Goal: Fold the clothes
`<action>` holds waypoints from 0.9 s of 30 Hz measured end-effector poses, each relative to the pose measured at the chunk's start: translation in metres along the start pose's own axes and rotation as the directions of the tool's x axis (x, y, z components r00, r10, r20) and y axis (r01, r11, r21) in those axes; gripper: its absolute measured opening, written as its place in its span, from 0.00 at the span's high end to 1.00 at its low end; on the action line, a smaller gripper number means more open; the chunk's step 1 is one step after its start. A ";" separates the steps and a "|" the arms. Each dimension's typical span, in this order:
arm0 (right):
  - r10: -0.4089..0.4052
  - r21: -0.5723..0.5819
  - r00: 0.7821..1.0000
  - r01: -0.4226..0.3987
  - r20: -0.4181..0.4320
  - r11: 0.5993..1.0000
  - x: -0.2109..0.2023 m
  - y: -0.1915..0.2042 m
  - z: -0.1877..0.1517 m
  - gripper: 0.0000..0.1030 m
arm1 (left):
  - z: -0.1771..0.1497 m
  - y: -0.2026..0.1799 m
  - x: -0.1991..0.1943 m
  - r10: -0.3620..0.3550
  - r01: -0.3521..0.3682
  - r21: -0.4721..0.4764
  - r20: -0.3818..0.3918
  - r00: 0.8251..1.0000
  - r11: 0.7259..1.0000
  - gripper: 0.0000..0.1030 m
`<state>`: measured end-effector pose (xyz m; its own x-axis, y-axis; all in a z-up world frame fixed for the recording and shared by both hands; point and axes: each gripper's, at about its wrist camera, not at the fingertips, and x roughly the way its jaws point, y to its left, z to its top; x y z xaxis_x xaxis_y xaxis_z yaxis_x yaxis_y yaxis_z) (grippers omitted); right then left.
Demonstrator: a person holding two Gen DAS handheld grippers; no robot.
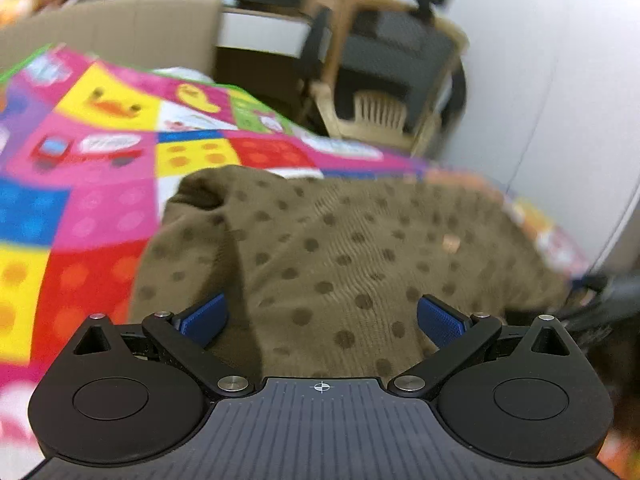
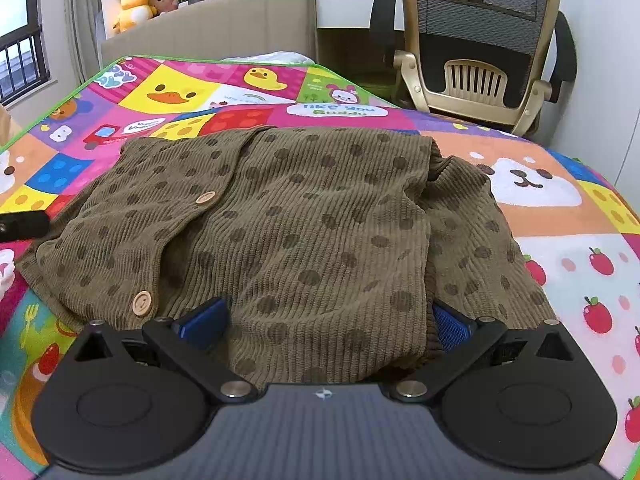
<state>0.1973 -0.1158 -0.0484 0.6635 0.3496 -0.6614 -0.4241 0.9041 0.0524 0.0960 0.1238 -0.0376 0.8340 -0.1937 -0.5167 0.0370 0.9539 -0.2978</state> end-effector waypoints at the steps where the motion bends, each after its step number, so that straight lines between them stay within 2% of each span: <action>1: 0.000 0.000 1.000 0.000 0.000 1.000 0.000 0.000 0.000 0.00 | -0.001 0.007 -0.010 0.024 -0.024 -0.028 0.017 1.000 0.999 0.00; 4: -0.002 0.001 1.000 0.002 0.003 1.000 -0.002 0.000 -0.001 0.00 | -0.002 0.024 -0.026 0.164 -0.162 -0.072 0.024 0.986 0.984 0.00; 6: -0.007 -0.004 1.000 0.008 0.020 1.000 -0.008 -0.001 0.001 0.00 | 0.002 0.034 -0.030 0.170 -0.168 -0.116 0.013 0.985 0.979 0.00; 7: -0.004 -0.008 0.999 0.005 0.032 1.000 -0.012 -0.002 0.004 0.00 | 0.008 0.036 -0.031 0.149 -0.146 -0.135 0.013 0.989 0.980 0.00; 9: 0.039 0.037 0.995 -0.042 0.090 0.998 -0.024 -0.011 0.021 0.00 | 0.028 0.029 -0.034 0.009 -0.004 -0.127 0.036 0.999 0.992 0.00; 11: 0.074 0.081 0.987 -0.087 0.145 0.993 -0.033 -0.019 0.041 0.00 | 0.047 0.012 -0.026 -0.127 0.130 -0.070 0.042 0.991 0.989 0.00; 12: 0.096 0.102 0.980 -0.115 0.172 0.988 -0.034 -0.024 0.054 0.00 | 0.056 0.003 -0.022 -0.193 0.194 -0.037 0.039 0.980 0.980 0.00; 14: 0.207 0.190 0.957 -0.246 0.202 0.950 -0.025 -0.037 0.077 0.00 | 0.069 -0.015 0.000 -0.240 0.240 0.022 0.009 0.971 0.970 0.00; 16: 0.317 0.284 0.924 -0.370 0.214 0.885 -0.009 -0.049 0.096 0.00 | 0.073 -0.025 0.027 -0.249 0.251 0.064 -0.028 0.968 0.966 0.00; 18: 0.427 0.385 0.880 -0.474 0.208 0.791 0.017 -0.060 0.110 0.00 | 0.074 -0.024 0.051 -0.240 0.242 0.049 -0.040 0.970 0.969 0.00; 19: 0.437 0.420 0.879 -0.476 0.194 0.773 0.033 -0.063 0.111 0.00 | 0.075 -0.019 0.061 -0.236 0.237 0.020 -0.039 0.971 0.971 0.00; 20: 0.417 0.447 0.894 -0.444 0.164 0.776 0.048 -0.066 0.111 0.00 | 0.075 -0.015 0.071 -0.232 0.231 -0.008 -0.039 0.972 0.973 0.00; 22: 0.351 0.471 0.933 -0.345 0.080 0.811 0.076 -0.070 0.105 0.01 | 0.074 0.003 0.091 -0.188 0.183 -0.080 -0.057 0.981 0.980 0.00; 23: 0.351 0.474 0.934 -0.336 0.059 0.814 0.084 -0.071 0.100 0.01 | 0.073 0.012 0.099 -0.156 0.147 -0.112 -0.071 0.985 0.983 0.00; 24: 0.359 0.462 0.930 -0.352 0.076 0.814 0.083 -0.070 0.095 0.01 | 0.072 0.021 0.103 -0.165 0.153 -0.143 -0.072 0.984 0.978 0.00; 26: 0.303 0.415 0.951 -0.299 0.058 0.859 0.066 -0.062 0.094 0.01 | 0.074 0.034 0.105 -0.205 0.189 -0.190 -0.067 0.976 0.963 0.00; 27: 0.238 0.368 0.970 -0.241 0.053 0.898 0.055 -0.054 0.089 0.00 | 0.077 0.036 0.105 -0.212 0.193 -0.201 -0.074 0.975 0.960 0.00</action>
<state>0.3113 -0.1237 -0.0214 0.5750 0.5675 -0.5893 -0.3142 0.8182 0.4815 0.2273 0.1549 -0.0410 0.7644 -0.4074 -0.4997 0.0864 0.8328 -0.5469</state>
